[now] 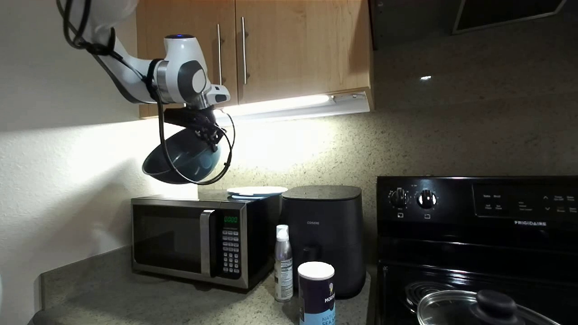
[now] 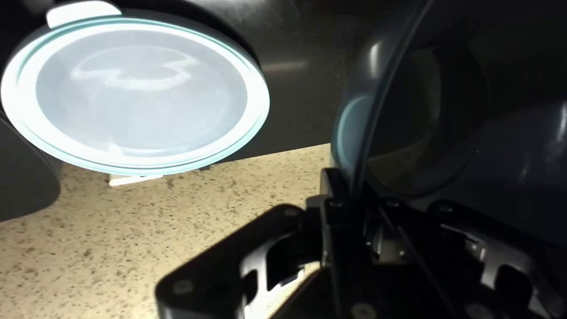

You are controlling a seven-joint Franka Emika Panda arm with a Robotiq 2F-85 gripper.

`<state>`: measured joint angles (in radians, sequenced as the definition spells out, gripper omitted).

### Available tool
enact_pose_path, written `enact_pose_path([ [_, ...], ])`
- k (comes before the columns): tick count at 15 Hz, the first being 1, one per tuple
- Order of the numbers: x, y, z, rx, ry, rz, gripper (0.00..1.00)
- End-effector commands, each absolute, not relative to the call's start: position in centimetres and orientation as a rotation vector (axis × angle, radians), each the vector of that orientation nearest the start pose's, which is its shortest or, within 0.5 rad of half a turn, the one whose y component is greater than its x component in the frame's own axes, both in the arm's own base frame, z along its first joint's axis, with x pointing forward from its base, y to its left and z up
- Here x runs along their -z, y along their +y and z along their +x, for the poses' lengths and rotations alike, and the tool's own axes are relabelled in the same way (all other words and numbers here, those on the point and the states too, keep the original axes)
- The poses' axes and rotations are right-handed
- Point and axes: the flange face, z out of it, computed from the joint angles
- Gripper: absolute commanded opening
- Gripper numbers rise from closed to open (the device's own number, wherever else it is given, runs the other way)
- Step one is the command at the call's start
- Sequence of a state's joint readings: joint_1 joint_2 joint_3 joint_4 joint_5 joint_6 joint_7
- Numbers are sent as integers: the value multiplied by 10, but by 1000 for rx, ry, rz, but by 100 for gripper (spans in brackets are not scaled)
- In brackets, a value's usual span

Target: Put the blue bowl on top of the microwave

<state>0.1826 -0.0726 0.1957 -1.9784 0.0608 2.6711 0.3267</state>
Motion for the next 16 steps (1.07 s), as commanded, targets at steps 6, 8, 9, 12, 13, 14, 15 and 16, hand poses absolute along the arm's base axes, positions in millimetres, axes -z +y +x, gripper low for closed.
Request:
enact_pose_path([
  [6, -571, 262, 558, 681, 54, -2601, 7],
  [8, -574, 282, 548, 569, -40, -2557, 7],
  [9, -576, 290, 544, 511, -82, -2529, 7],
  [12, -572, 273, 549, 424, -58, -2551, 7],
  [13, -555, 261, 554, 456, -5, -2604, 7],
  [14, -556, 261, 554, 439, -11, -2608, 7],
  [15, -556, 261, 554, 435, -11, -2609, 7],
  [16, -556, 261, 554, 435, -11, -2609, 7],
])
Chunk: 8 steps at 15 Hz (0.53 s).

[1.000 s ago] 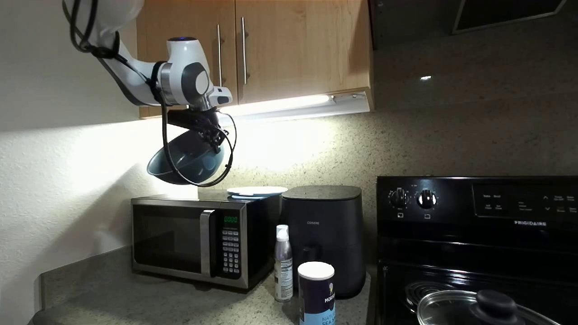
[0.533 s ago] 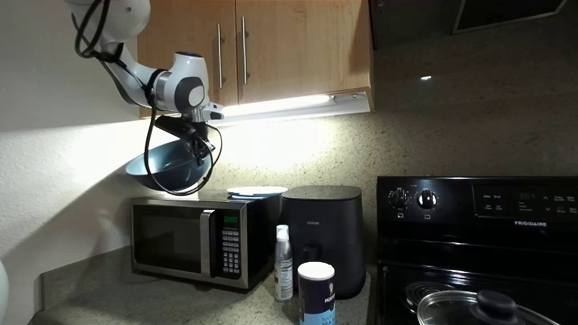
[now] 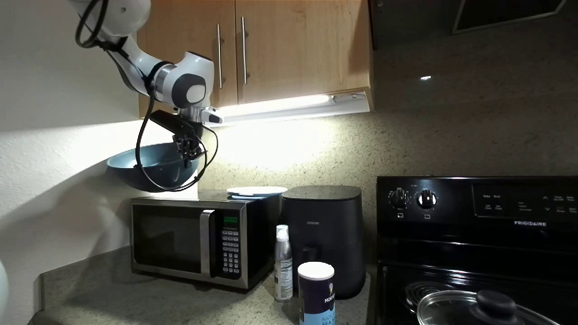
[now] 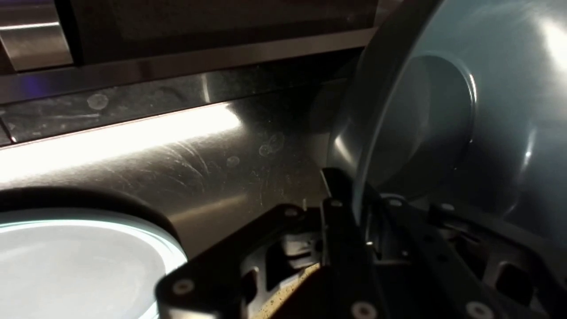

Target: Put the blue bowl on top of the microwave

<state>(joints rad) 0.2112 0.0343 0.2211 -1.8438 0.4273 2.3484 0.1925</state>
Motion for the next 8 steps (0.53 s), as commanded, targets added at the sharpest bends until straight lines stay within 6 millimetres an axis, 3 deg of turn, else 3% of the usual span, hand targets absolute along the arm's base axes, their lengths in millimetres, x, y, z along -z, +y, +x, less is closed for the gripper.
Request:
enact_pose_path([
  [1, -554, 259, 554, 425, -1, -2620, 7],
  [5, -535, 237, 565, 362, 109, -2741, 7],
  [8, -539, 228, 569, 357, 188, -2761, 7],
])
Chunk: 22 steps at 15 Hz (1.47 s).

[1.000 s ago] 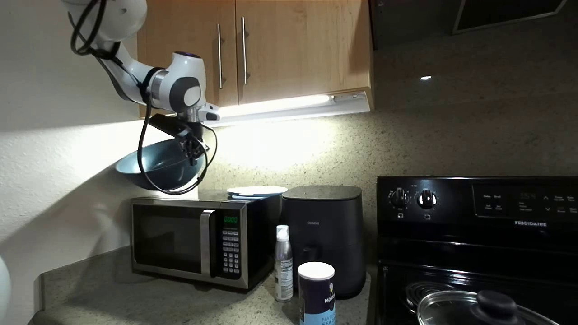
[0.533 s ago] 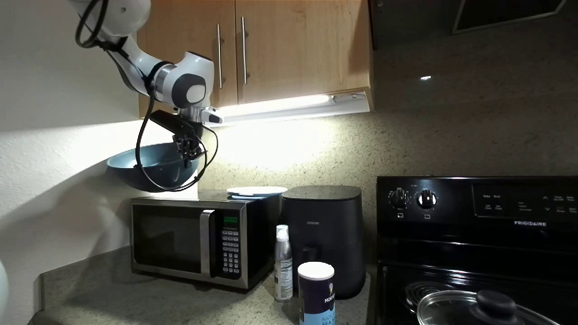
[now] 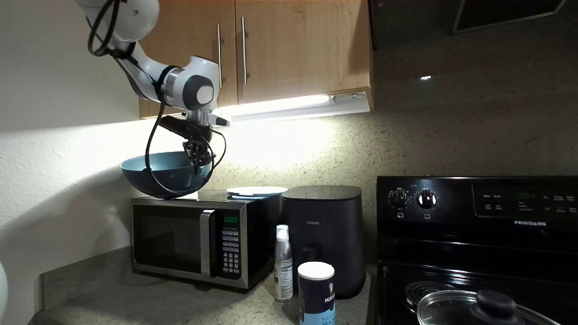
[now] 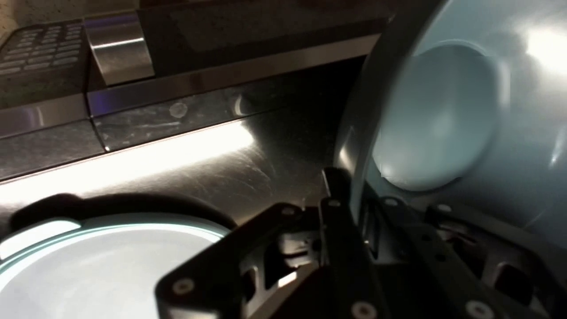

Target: Put the blue bowl on top of the microwave

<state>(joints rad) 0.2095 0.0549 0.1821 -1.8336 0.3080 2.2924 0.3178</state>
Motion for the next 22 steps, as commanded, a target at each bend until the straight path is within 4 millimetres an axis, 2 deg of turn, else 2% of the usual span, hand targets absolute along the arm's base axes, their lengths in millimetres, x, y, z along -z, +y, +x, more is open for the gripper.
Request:
enact_pose_path([
  [1, -539, 226, 571, 343, 220, -2773, 7],
  [4, -546, 228, 569, 357, 209, -2744, 7],
  [8, -547, 227, 569, 352, 219, -2745, 7],
  [13, -538, 233, 576, 250, 195, -2723, 7],
  [18, -526, 229, 592, 136, 260, -2709, 7],
  [22, -527, 226, 605, 166, 302, -2740, 7],
])
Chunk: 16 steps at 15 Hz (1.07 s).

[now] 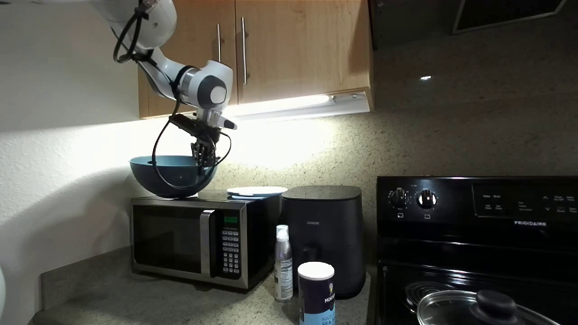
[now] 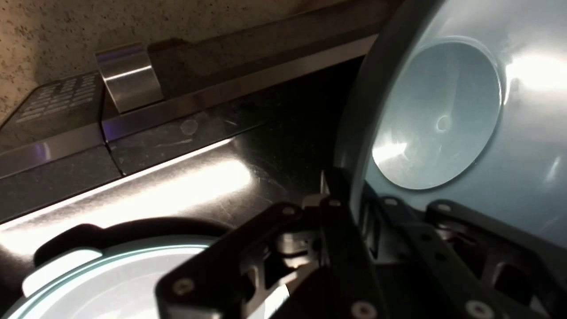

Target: Put the blue bowl on top of the microwave

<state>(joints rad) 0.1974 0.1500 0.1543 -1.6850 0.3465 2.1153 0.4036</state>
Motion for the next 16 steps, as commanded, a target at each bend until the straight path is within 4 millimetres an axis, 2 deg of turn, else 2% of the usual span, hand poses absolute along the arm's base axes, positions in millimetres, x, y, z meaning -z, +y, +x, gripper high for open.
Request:
enact_pose_path([
  [1, -527, 225, 605, 171, 304, -2745, 7],
  [7, -529, 223, 604, 152, 309, -2800, 7],
  [11, -531, 224, 604, 219, 288, -2849, 6],
  [12, -531, 224, 604, 231, 276, -2861, 32],
  [14, -532, 221, 605, 268, 275, -2882, 36],
  [16, -532, 216, 607, 297, 273, -2911, 49],
])
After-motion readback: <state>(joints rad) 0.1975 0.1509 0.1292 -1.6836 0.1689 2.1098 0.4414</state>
